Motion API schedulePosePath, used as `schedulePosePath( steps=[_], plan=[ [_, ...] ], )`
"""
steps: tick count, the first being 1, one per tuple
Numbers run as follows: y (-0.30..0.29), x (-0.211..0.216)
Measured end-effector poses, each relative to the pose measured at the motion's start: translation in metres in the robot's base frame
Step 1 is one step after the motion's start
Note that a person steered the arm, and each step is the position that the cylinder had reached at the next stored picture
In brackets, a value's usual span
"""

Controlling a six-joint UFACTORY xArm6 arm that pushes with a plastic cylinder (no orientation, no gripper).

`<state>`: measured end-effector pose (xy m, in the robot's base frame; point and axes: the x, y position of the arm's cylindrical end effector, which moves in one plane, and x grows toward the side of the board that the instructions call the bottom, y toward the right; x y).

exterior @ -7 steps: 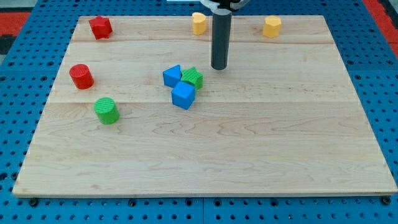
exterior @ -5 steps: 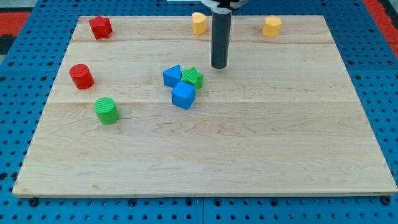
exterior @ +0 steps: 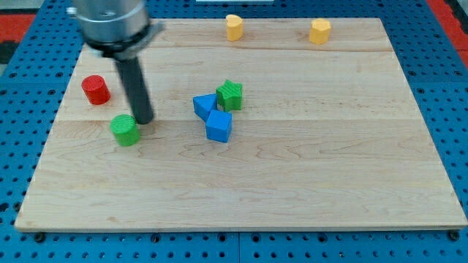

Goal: Move the green circle slightly towards the bottom left side

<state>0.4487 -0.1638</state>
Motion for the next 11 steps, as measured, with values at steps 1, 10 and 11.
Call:
schedulePosePath(
  steps=[1,10,11],
  plan=[
    [-0.003,0.074],
    [0.011,0.028],
    [0.011,0.028]
  ],
)
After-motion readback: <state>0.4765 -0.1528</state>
